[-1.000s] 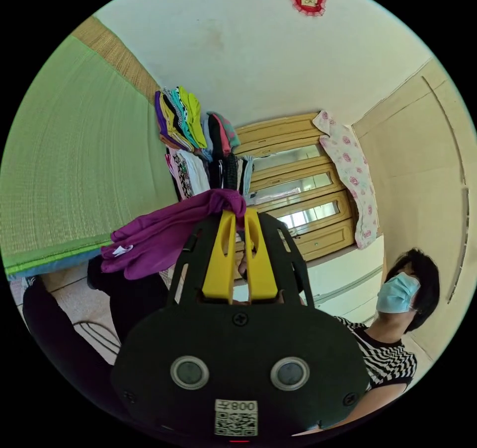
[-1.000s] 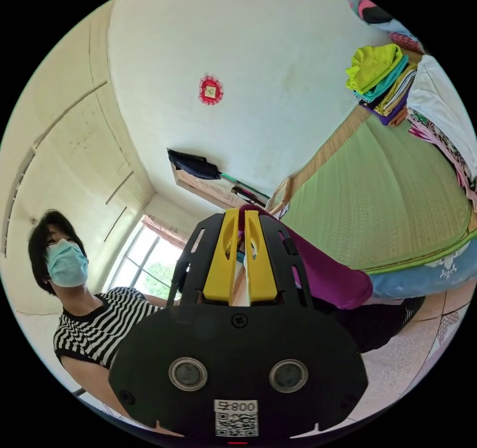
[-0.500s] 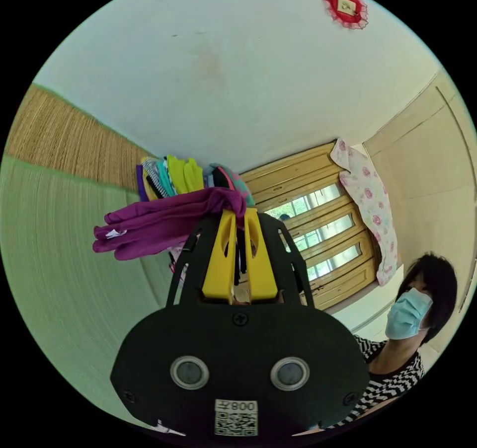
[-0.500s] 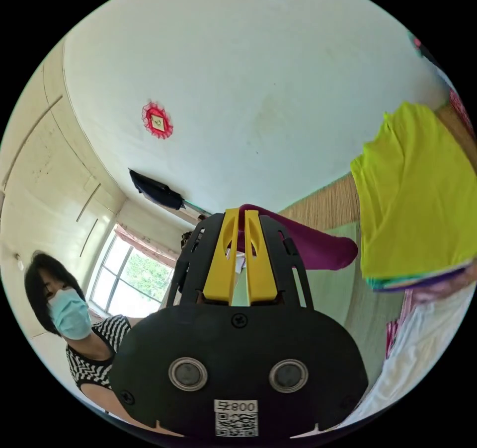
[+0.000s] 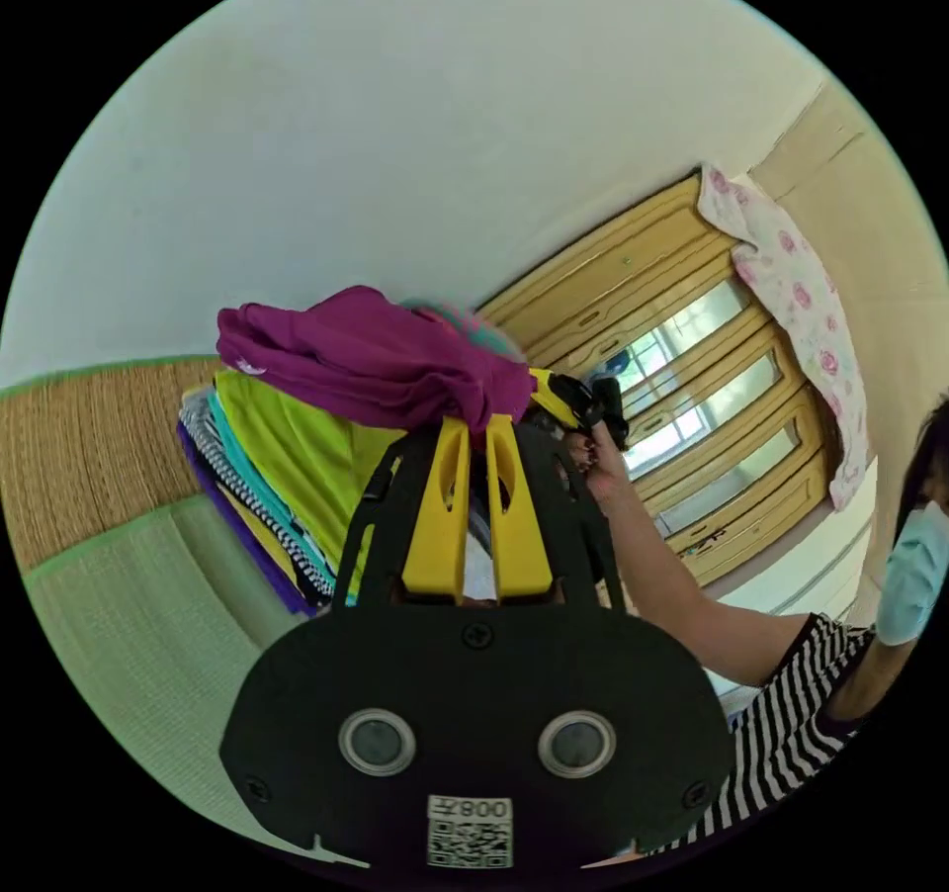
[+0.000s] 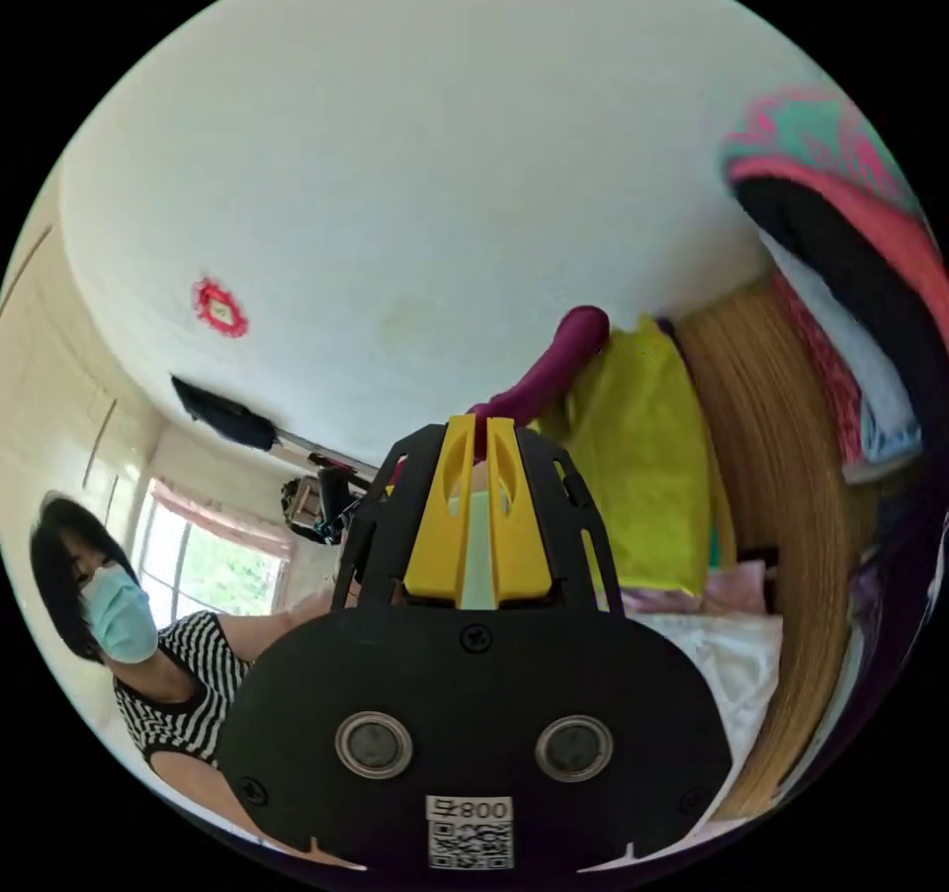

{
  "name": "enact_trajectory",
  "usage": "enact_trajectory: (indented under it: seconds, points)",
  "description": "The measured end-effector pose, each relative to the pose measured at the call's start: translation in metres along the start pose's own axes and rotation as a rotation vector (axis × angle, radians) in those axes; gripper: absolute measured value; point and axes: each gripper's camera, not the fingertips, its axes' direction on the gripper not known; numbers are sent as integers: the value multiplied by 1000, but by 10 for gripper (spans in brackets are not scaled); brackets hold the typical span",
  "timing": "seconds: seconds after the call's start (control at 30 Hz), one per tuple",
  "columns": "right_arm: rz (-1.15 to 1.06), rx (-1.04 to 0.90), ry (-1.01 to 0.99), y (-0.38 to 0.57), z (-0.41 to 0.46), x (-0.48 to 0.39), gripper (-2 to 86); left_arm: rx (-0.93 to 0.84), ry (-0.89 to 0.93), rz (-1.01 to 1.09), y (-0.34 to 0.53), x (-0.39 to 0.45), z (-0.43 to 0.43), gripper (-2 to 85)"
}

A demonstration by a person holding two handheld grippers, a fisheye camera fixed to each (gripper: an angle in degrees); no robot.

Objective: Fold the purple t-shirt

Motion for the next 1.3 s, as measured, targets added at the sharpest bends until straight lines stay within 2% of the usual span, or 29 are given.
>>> enact_trajectory:
  seconds: [0.1,0.2,0.53,0.77,0.9,1.1,1.3]
  points:
    - [210,-59,39,31,0,93,18,-158,-26,-151,16,-37,67,34]
    - [325,-85,11,56,0,152,18,-193,32,-232,26,-54,100,34]
    - [366,-83,-22,63,-11,200,12,-240,23,-266,6,-62,143,36]
    - [384,22,6,75,-31,201,1,-222,44,-288,-3,-61,141,38]
    - [290,66,82,57,-28,161,0,-181,50,-275,-7,-49,128,31]
    - [133,-50,223,-37,61,104,-1,-197,-11,-156,-27,-27,130,24]
    - [141,-135,344,-119,158,93,-1,-202,-15,-162,-20,-24,129,19]
